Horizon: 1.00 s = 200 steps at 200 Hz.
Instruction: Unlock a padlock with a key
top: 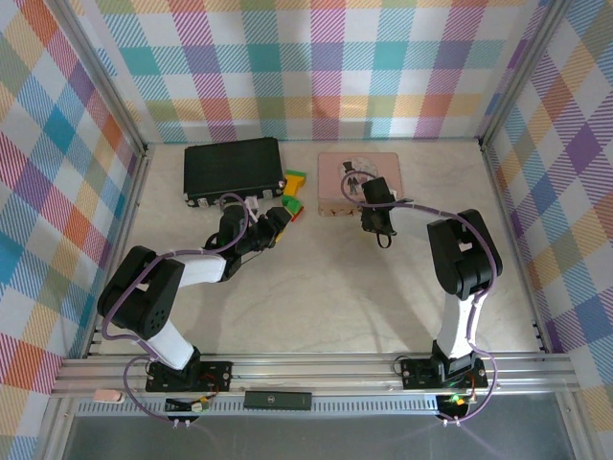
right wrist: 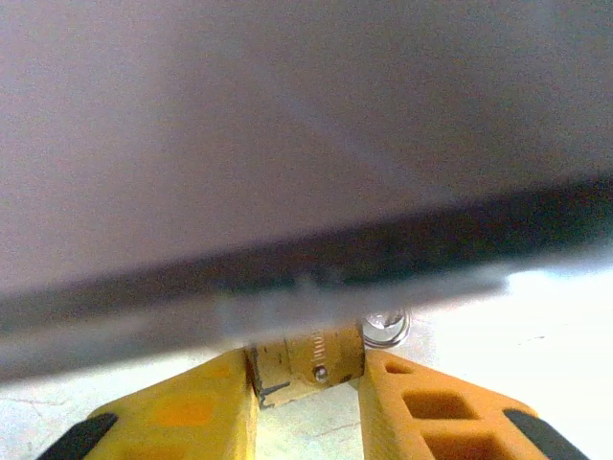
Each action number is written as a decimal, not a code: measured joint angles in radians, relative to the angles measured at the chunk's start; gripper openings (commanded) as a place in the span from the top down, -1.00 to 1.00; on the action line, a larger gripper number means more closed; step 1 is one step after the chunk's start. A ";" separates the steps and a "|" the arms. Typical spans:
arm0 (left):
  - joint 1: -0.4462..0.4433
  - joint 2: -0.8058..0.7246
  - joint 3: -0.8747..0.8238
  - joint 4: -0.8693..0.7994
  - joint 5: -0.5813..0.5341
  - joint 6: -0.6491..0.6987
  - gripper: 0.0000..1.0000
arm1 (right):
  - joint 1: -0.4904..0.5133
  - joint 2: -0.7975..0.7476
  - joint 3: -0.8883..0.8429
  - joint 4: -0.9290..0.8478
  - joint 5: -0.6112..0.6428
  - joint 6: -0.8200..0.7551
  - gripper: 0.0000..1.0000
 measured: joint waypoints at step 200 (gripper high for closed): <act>0.000 0.016 0.005 -0.017 0.002 0.003 -0.20 | 0.057 -0.041 -0.042 0.135 -0.091 -0.222 0.50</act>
